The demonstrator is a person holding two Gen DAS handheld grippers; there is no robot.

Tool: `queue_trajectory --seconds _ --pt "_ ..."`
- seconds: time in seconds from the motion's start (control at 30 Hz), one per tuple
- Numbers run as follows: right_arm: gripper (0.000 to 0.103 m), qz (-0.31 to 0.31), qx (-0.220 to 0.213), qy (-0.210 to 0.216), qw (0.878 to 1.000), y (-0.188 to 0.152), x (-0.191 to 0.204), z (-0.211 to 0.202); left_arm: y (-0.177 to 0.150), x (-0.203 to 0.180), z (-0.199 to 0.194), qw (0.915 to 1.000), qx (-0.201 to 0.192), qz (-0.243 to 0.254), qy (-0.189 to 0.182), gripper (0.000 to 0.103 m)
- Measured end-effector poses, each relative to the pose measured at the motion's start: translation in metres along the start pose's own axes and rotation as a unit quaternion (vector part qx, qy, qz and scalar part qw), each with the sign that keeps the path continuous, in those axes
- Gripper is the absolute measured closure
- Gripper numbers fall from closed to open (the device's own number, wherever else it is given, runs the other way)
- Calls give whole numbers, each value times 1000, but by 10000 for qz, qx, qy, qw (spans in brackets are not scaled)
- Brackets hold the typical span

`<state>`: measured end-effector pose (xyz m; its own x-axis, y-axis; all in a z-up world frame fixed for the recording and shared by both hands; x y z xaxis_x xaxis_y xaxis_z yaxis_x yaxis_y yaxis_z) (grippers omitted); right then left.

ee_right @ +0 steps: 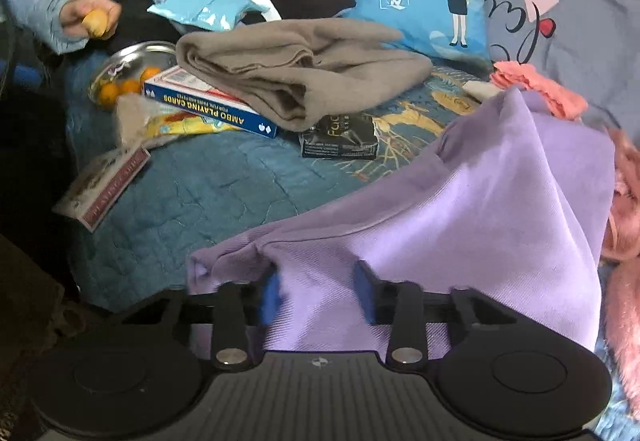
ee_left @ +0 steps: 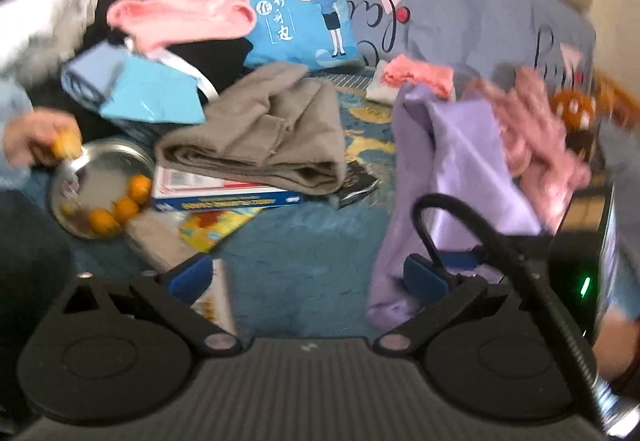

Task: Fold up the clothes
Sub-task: 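Grasp the folded sweatshirt edge with the right gripper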

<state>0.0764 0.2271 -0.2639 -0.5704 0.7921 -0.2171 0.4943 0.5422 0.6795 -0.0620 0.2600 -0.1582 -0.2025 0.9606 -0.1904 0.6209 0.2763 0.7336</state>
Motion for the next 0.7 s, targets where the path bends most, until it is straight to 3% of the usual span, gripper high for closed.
queue_trajectory --seconds 0.13,0.4,0.7 --pt "89 34 28 82 10000 1 2 -2 -3 5 -3 10000 45 12 31 0" --pt "91 179 106 165 9996 1 -2 -3 -3 10 -6 9996 115 100 221 0" --pt "94 320 -90 150 9993 6 -7 -16 -11 28 -43 9985 142 187 496 0"
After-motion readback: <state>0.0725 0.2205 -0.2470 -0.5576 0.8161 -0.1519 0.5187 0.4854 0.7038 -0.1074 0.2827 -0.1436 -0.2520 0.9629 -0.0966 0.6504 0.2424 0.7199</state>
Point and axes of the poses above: each gripper's, at about its wrist camera, not at the fingertips, and z roughly the way its jaws point, x to its left, y to its top, the point moved 8 cm from there along z, roughly the way its jaws point, and after that the axes turned 8 degrees about -y, right-handed, at the moved point
